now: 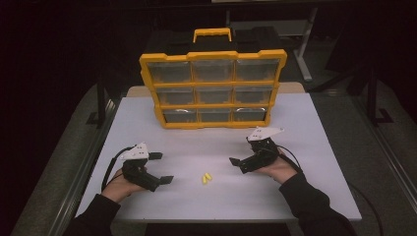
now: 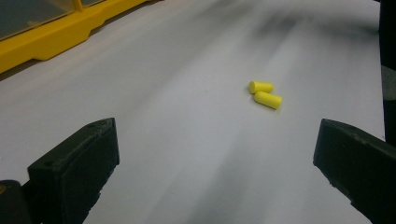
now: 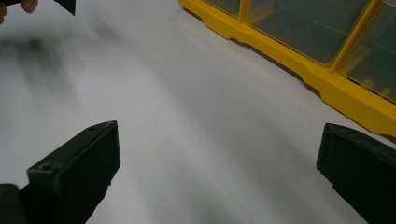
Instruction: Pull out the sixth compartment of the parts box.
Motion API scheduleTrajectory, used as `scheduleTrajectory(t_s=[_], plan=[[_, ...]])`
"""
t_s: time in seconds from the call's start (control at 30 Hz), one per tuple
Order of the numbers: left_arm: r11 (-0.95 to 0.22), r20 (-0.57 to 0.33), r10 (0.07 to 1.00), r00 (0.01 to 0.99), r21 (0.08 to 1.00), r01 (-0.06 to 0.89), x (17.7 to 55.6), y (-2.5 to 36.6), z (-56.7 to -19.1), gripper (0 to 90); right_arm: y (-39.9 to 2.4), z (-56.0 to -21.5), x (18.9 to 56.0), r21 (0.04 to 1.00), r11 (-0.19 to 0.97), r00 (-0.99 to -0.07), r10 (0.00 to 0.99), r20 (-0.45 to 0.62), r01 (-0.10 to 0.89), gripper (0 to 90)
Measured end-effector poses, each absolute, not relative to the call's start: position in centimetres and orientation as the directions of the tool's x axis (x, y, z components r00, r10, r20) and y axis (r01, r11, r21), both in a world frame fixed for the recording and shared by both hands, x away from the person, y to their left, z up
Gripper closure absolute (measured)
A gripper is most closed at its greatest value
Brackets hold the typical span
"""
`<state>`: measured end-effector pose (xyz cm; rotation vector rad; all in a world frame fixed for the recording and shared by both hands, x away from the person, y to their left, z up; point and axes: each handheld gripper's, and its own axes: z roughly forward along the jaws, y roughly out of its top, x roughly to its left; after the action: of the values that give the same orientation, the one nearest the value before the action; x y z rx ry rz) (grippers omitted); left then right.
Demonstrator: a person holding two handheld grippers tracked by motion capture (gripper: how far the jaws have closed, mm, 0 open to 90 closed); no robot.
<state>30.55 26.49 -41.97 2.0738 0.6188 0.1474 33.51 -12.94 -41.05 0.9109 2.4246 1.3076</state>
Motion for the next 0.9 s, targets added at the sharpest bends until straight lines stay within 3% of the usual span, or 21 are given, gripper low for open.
scheduleTrajectory(t_s=[0.9], plan=[[-0.434,-0.137,0.482,0.865,0.82,0.372,30.6,26.5,-42.0,0.0,-11.8,-40.7,34.6,0.822,0.405,-0.781,0.62,0.075,0.401,0.0]])
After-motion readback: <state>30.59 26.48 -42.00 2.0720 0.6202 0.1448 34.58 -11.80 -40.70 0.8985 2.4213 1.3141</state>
